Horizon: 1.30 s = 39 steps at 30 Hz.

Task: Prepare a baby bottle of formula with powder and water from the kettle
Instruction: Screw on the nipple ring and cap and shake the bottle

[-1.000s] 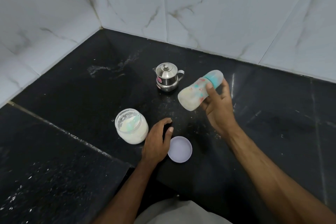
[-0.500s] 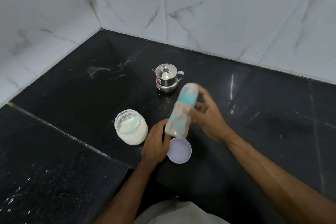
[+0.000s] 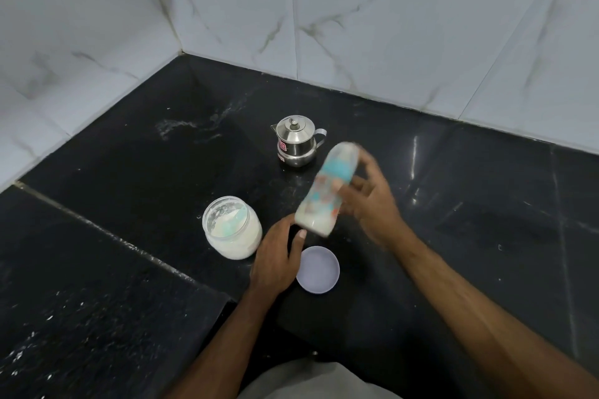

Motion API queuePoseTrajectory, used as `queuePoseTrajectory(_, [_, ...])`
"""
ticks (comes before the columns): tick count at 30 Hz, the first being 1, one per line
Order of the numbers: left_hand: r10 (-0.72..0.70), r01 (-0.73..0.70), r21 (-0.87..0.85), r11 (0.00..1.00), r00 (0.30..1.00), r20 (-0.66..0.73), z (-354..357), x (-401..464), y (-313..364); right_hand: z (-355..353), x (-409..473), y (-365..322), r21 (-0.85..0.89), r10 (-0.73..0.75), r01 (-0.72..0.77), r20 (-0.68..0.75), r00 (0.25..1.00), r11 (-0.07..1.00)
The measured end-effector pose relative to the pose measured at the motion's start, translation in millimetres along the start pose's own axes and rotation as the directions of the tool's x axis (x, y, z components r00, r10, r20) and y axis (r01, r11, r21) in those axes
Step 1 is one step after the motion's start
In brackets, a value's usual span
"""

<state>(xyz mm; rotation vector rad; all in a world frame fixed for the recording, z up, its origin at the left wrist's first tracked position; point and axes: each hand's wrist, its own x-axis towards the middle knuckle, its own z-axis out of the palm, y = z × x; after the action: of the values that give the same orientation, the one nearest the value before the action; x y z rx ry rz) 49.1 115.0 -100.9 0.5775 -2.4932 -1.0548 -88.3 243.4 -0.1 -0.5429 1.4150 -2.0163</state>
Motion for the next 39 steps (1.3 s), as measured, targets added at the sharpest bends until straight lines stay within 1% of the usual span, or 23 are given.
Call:
queuePoseTrajectory(2, [-0.006, 0.006, 0.022, 1.0, 1.0, -0.009, 1, 0, 0, -7, 11, -7, 0.204, -0.005, 0.043, -0.187, 0.982, 0.978])
queuePoseTrajectory(3, [-0.01, 0.01, 0.021, 1.0, 1.0, -0.006, 1, 0, 0, -8, 12, -7, 0.217, -0.007, 0.055, -0.215, 0.977, 0.975])
queuePoseTrajectory(5, [0.0, 0.0, 0.023, 1.0, 1.0, -0.006, 2, 0, -4, -8, 5, -6, 0.063, -0.015, 0.023, -0.133, 0.991, 0.998])
queuePoseTrajectory(7, [-0.001, 0.001, 0.003, 1.0, 1.0, 0.01, 2, 1, -7, -8, -5, -2, -0.184, 0.019, -0.006, 0.068, 0.997, 0.983])
queuePoseTrajectory(8, [-0.003, 0.004, -0.009, 1.0, 1.0, 0.017, 2, 2, -8, -10, -6, 0, -0.229, 0.034, -0.006, 0.116, 0.993, 0.973])
queuePoseTrajectory(9, [-0.003, 0.003, -0.006, 1.0, 1.0, 0.016, 2, 2, -7, -10, -5, -2, -0.204, 0.018, 0.003, 0.1, 0.995, 0.979])
queuePoseTrajectory(12, [-0.004, 0.004, 0.026, 1.0, 1.0, -0.008, 2, 0, -4, -12, 8, -11, 0.089, -0.026, 0.04, -0.154, 0.988, 0.995])
queuePoseTrajectory(13, [-0.005, 0.005, 0.023, 1.0, 1.0, -0.011, 2, 0, -4, -12, 10, -10, 0.139, -0.03, 0.057, -0.188, 0.982, 0.989])
queuePoseTrajectory(15, [0.006, -0.006, 0.018, 1.0, 1.0, 0.016, 2, 2, -5, -6, 4, -6, 0.05, -0.019, 0.024, -0.099, 0.995, 0.998])
queuePoseTrajectory(18, [0.032, -0.03, -0.024, 0.999, 0.997, 0.064, 2, 4, -7, -3, -9, 2, -0.26, 0.033, 0.022, 0.208, 0.978, 0.965])
queuePoseTrajectory(19, [0.027, -0.026, -0.039, 0.999, 0.999, 0.043, 1, 3, -5, -3, -8, 1, -0.252, 0.004, 0.049, 0.204, 0.979, 0.967])
queuePoseTrajectory(22, [0.009, -0.009, -0.004, 1.0, 1.0, -0.015, 2, 0, -3, -5, 6, -9, 0.008, -0.057, 0.058, -0.117, 0.991, 0.998])
queuePoseTrajectory(24, [0.002, -0.002, 0.0, 1.0, 1.0, -0.012, 3, 0, -4, -8, 10, -7, 0.085, -0.063, 0.081, -0.198, 0.978, 0.993])
queuePoseTrajectory(25, [0.004, -0.004, -0.003, 1.0, 1.0, -0.012, 2, 0, -4, -9, 7, -4, 0.025, -0.067, 0.072, -0.153, 0.986, 0.997])
queuePoseTrajectory(27, [0.012, -0.012, -0.028, 1.0, 1.0, 0.005, 2, 1, -5, -9, -1, 5, -0.205, -0.036, 0.046, 0.053, 0.998, 0.978])
queuePoseTrajectory(28, [0.015, -0.015, -0.04, 0.999, 1.0, 0.016, 1, 1, -5, -9, -4, 8, -0.276, -0.008, 0.047, 0.143, 0.99, 0.96])
queuePoseTrajectory(29, [0.018, -0.017, -0.042, 0.999, 1.0, 0.019, 1, 2, -5, -10, -4, 9, -0.279, -0.012, 0.057, 0.16, 0.987, 0.959])
queuePoseTrajectory(30, [0.013, -0.013, -0.033, 0.999, 1.0, 0.014, 1, 1, -5, -9, -2, 6, -0.227, -0.043, 0.066, 0.104, 0.994, 0.972])
queuePoseTrajectory(33, [-0.003, 0.003, -0.006, 1.0, 1.0, -0.008, 3, 0, -4, -15, 9, -4, 0.048, -0.065, 0.076, -0.205, 0.977, 0.996])
queuePoseTrajectory(34, [-0.004, 0.004, -0.003, 1.0, 1.0, -0.006, 3, 0, -4, -16, 8, -5, 0.075, -0.058, 0.078, -0.236, 0.97, 0.994])
queuePoseTrajectory(35, [0.0, 0.0, 0.0, 1.0, 1.0, -0.001, 3, 0, -4, -16, 5, -2, 0.038, -0.054, 0.063, -0.211, 0.976, 0.997])
queuePoseTrajectory(38, [0.002, -0.002, 0.005, 1.0, 1.0, 0.023, 3, 2, -9, -12, -7, 6, -0.216, 0.035, -0.019, 0.074, 0.997, 0.976])
queuePoseTrajectory(39, [-0.001, 0.001, 0.001, 1.0, 1.0, 0.023, 3, 2, -9, -14, -6, 7, -0.243, 0.035, -0.01, 0.099, 0.994, 0.97])
